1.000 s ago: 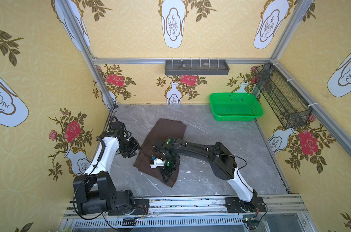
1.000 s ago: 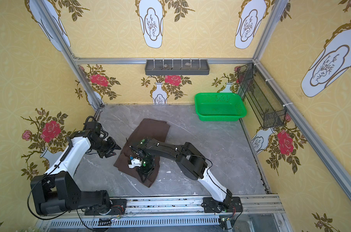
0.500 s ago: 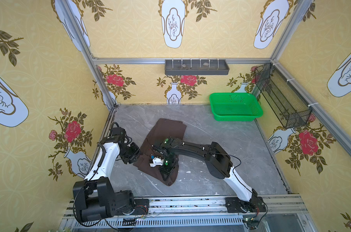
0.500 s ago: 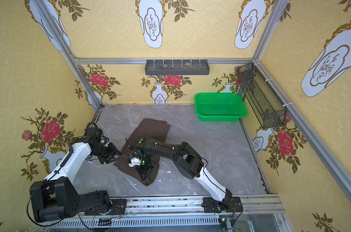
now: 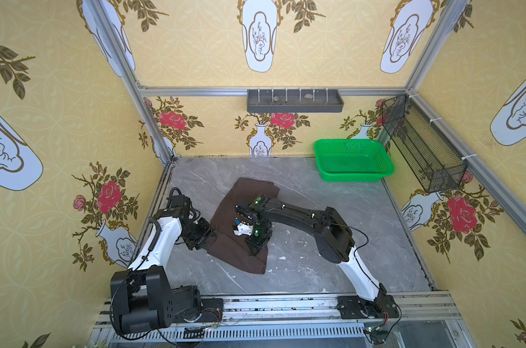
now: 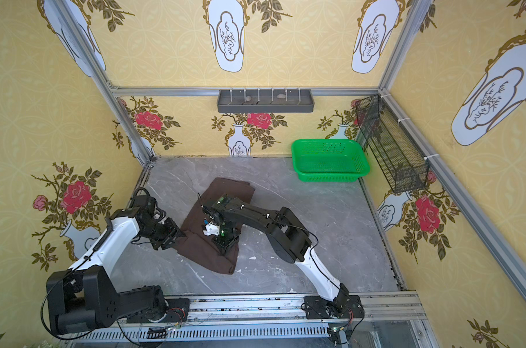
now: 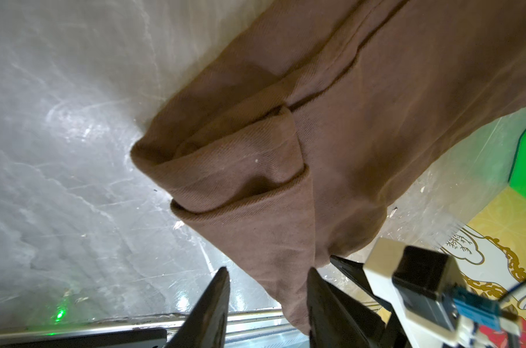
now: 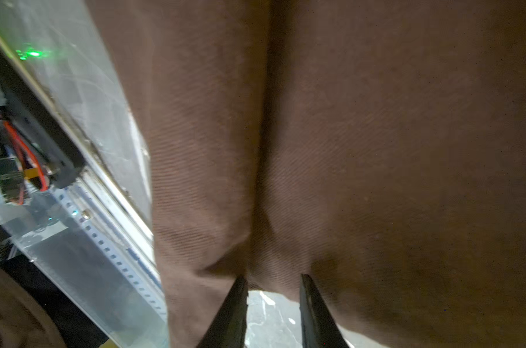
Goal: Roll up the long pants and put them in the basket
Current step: Roll the long pant at the center of the board.
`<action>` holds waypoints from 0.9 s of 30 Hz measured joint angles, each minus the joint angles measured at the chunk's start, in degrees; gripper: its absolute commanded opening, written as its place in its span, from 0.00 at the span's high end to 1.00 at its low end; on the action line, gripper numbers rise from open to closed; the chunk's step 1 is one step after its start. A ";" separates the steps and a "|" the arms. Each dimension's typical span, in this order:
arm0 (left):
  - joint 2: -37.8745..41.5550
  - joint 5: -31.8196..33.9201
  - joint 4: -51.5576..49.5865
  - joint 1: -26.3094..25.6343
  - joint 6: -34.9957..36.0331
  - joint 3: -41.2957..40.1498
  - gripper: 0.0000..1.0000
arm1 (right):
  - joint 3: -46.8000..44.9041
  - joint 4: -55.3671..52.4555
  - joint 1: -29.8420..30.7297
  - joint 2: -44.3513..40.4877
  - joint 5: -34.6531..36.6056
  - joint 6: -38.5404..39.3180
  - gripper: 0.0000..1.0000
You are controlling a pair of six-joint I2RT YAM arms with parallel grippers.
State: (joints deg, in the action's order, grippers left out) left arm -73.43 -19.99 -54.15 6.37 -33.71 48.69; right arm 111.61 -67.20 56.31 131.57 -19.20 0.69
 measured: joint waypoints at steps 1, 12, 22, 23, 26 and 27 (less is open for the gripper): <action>-0.15 -0.02 0.11 -0.42 -0.22 0.17 0.57 | -0.09 0.15 -0.09 -0.31 0.57 -0.20 0.69; -5.03 -0.15 5.07 -7.85 -4.63 0.33 0.57 | -5.11 2.21 2.21 -9.70 5.42 -1.70 0.68; -14.23 2.43 8.76 -8.04 -4.31 1.64 0.60 | -5.46 0.87 12.90 -11.67 5.64 -2.12 0.69; -14.82 2.73 9.03 -8.04 -4.31 1.88 0.60 | -5.05 0.83 13.94 -10.97 5.57 -1.97 0.69; -15.58 3.52 9.22 -8.04 -3.82 1.97 0.61 | -4.46 1.07 14.60 -9.49 5.49 -2.01 0.69; -15.65 3.54 9.25 -8.04 -3.19 1.95 0.61 | -4.46 1.16 14.32 -9.29 5.92 -2.08 0.70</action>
State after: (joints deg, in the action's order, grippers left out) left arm -89.08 -16.45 -44.91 -1.67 -36.91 50.63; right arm 107.15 -66.04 70.63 122.28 -13.28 -1.39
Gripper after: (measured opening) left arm 0.393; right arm 0.306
